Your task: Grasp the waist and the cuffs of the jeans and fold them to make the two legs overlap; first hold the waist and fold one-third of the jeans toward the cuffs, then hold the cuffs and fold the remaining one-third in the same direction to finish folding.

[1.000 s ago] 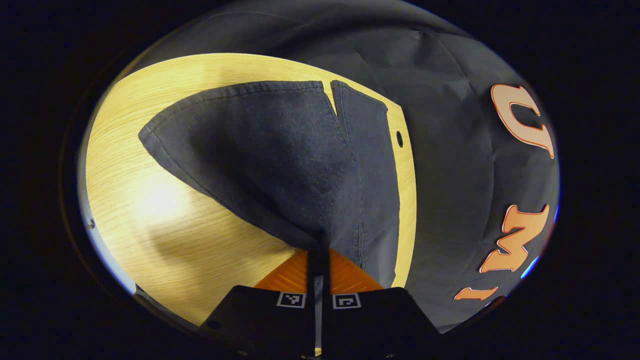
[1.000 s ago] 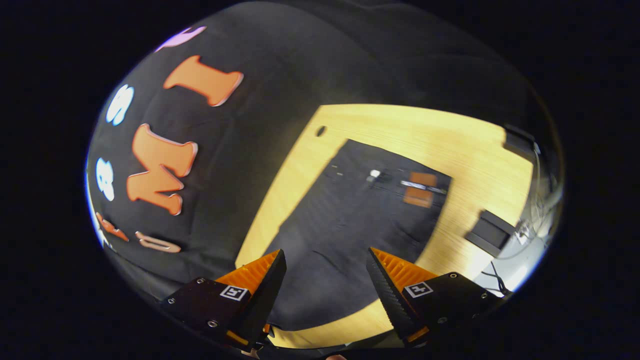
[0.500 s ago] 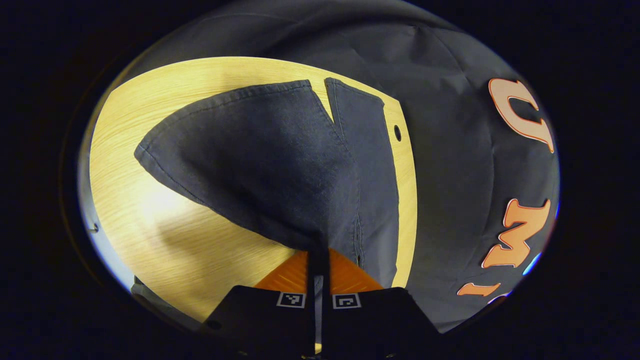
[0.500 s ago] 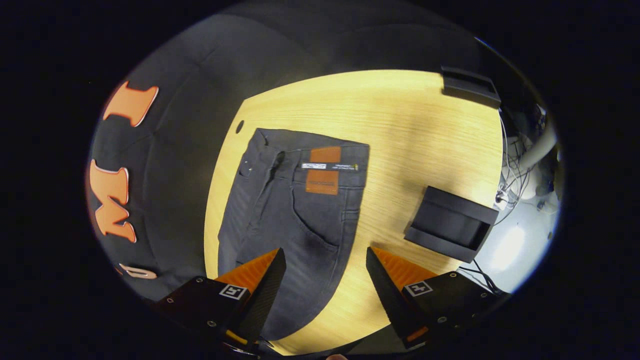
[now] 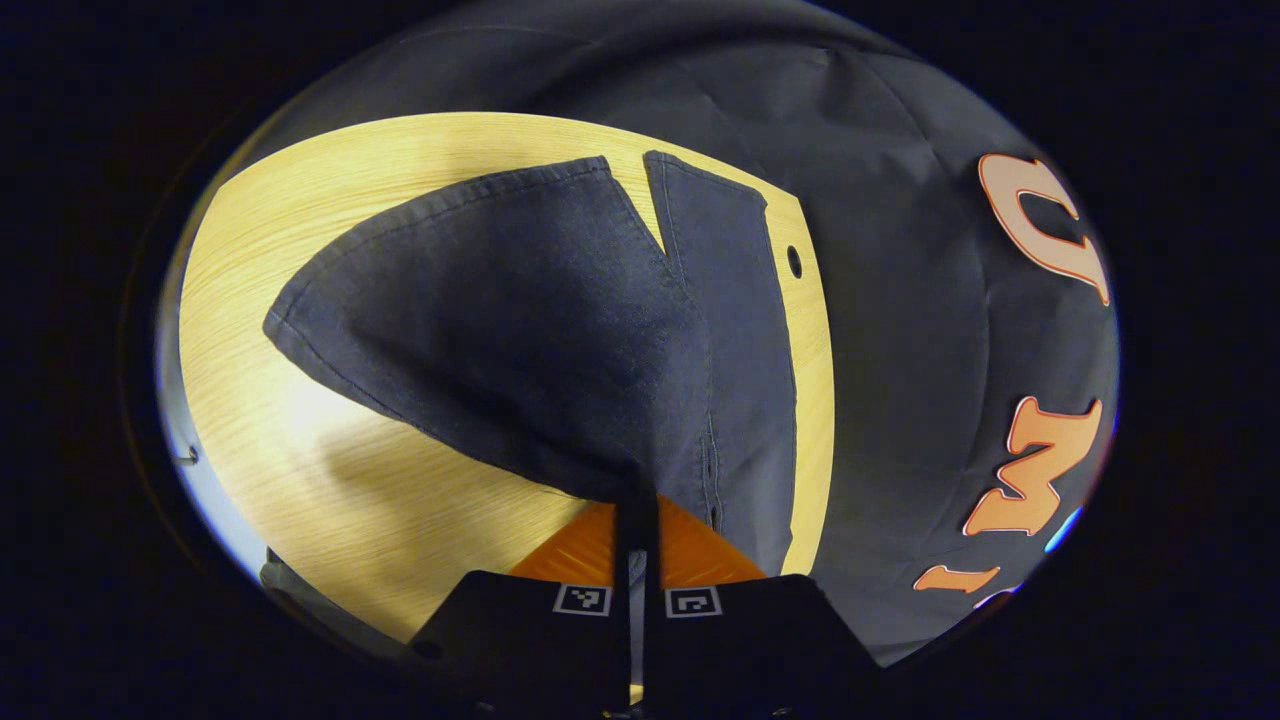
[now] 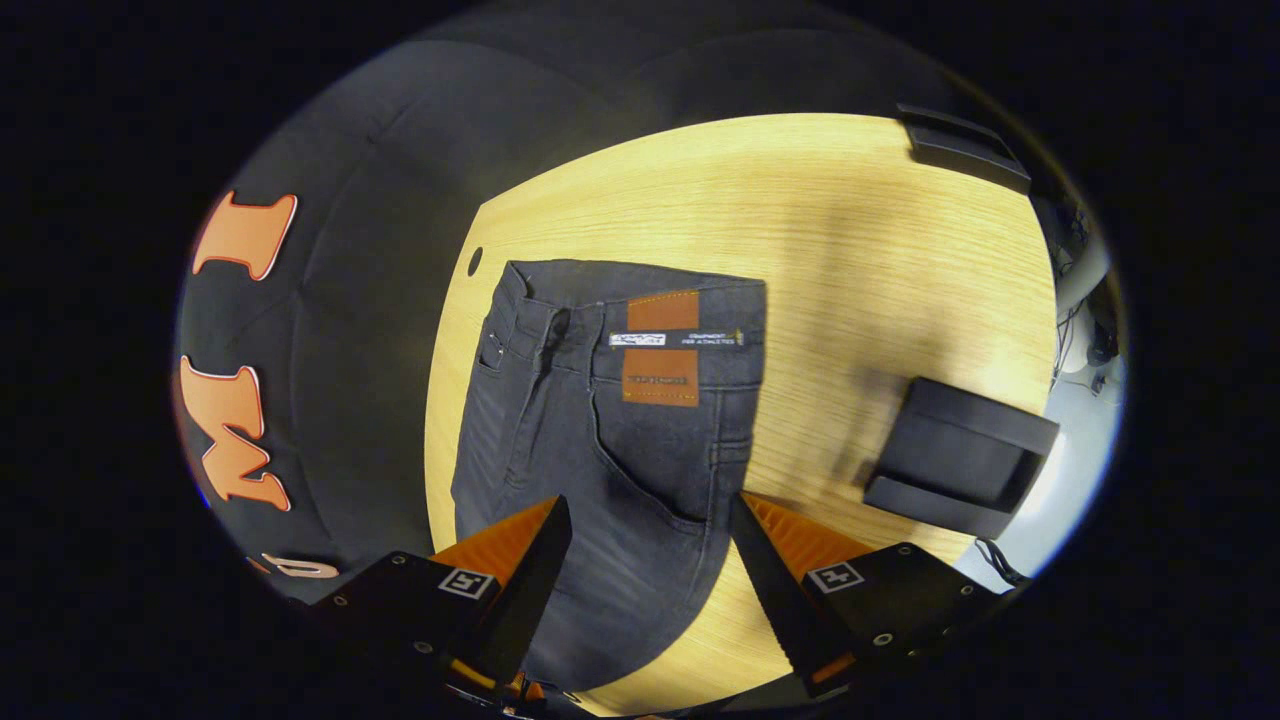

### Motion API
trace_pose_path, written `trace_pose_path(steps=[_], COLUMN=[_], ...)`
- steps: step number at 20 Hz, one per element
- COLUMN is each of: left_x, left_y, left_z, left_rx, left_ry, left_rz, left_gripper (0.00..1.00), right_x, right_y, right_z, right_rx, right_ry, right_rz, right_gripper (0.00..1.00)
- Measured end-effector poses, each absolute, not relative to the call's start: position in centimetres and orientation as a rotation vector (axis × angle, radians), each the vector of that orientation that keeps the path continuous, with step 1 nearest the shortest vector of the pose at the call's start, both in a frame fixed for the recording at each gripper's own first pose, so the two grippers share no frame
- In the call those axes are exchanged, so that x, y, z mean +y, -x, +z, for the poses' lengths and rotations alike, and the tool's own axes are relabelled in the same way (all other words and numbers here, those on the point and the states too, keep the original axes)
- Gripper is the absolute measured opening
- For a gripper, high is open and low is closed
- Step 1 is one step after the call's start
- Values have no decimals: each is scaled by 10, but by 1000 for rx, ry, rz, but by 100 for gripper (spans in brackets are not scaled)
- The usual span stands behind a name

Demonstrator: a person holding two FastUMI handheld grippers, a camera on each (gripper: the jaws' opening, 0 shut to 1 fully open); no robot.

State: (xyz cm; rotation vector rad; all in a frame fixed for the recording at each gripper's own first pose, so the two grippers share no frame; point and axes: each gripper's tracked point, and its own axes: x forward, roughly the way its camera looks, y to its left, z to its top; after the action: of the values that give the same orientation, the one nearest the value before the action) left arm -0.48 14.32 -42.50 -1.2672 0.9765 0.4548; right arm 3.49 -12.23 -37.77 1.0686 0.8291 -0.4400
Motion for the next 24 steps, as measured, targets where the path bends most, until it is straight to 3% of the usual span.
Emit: trace_pose_path(steps=[1, 2, 3, 6, 11, 13, 24], left_x=[144, 144, 144, 146, 146, 145, 150], left_y=[3, 2, 2, 3, 7, 9, -6], left_z=[-423, -424, -425, -427, -423, -421, -372], left_rx=[978, 979, 978, 984, 990, 1002, 1198], left_ry=[1261, 1261, 1265, 1273, 1262, 1249, 1086], left_rz=[450, 445, 443, 442, 443, 448, 442], left_gripper=[5, 5, 5, 5, 5, 5, 5], right_x=[-121, -121, -122, -119, -118, -115, -93], right_y=[-34, -38, -40, -45, -44, -45, -113], right_z=[-382, -387, -391, -393, -375, -361, -297], right_rx=[850, 853, 859, 842, 828, 798, 758], right_ry=[-1036, -1002, -968, -944, -916, -920, -854], right_rz=[-442, -447, -453, -448, -406, -389, -236], right_gripper=[100, 76, 67, 12, 12, 1, 0])
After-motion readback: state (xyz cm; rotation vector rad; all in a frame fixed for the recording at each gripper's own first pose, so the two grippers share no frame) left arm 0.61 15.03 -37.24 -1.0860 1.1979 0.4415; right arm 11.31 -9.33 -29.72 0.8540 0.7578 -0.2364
